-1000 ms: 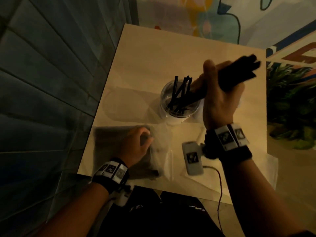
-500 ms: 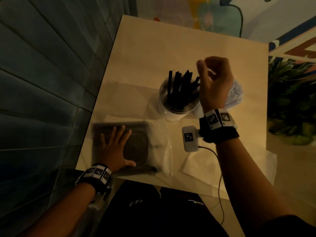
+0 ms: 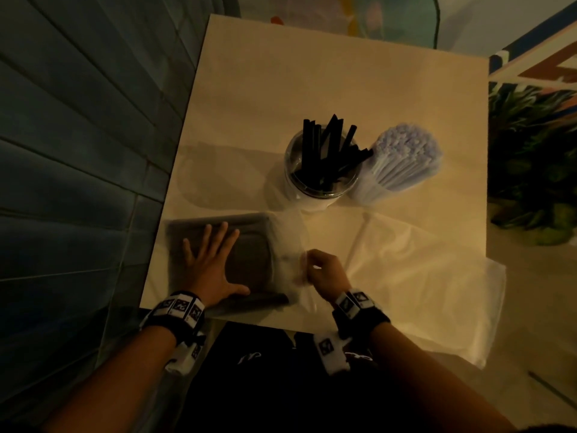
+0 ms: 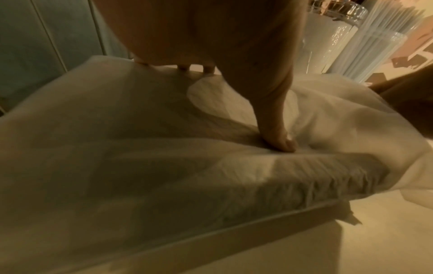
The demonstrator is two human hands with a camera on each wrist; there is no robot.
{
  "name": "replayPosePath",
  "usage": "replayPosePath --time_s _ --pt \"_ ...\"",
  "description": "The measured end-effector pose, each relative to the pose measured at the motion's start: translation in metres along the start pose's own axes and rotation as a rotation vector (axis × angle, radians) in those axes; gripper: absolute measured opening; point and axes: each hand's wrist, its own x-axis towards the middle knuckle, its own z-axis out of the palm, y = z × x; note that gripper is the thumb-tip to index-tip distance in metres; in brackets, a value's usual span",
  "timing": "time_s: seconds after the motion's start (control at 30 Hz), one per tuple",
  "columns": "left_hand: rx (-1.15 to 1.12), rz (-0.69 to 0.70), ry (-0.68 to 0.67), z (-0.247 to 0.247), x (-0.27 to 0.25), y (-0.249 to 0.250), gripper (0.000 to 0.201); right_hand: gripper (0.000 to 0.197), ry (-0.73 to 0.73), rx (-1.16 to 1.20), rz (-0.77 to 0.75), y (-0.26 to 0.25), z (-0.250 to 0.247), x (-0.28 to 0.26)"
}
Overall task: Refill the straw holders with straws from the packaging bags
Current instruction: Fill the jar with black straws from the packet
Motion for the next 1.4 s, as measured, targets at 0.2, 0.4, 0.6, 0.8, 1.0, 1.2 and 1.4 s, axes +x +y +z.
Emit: replayPosePath --time_s 0.2,0.4,0.6,0.8,1.0,1.2,1.4 --pt "0.012 -0.012 0.02 0.0 0.0 0.001 0.135 0.016 -0.018 0.077 0.111 -0.012 0.033 0.022" --pt "-0.004 -0.007 0.046 0.002 0.0 0.002 0.135 0.038 0.01 0.113 0.117 -0.016 0.04 0.019" --pt "0.004 0.003 0.053 0.005 0.001 0.003 0.135 0.014 0.009 -0.023 0.081 -0.019 0.049 0.029" --pt "-0.028 0.016 0.053 0.006 0.002 0.001 0.135 0.006 0.051 0.01 0.103 -0.006 0.03 0.031" --pt "0.002 0.012 0.04 0.006 0.003 0.001 0.134 0.022 -0.072 0.02 0.007 -0.023 0.039 0.03" --pt "-0.013 0.019 0.05 0.006 0.003 0.002 0.133 0.016 -0.034 0.016 0.03 -0.02 0.039 0.031" --pt "-0.011 0.032 0.059 0.007 0.003 0.001 0.135 0.024 -0.075 0.069 0.082 -0.016 0.0 0.023"
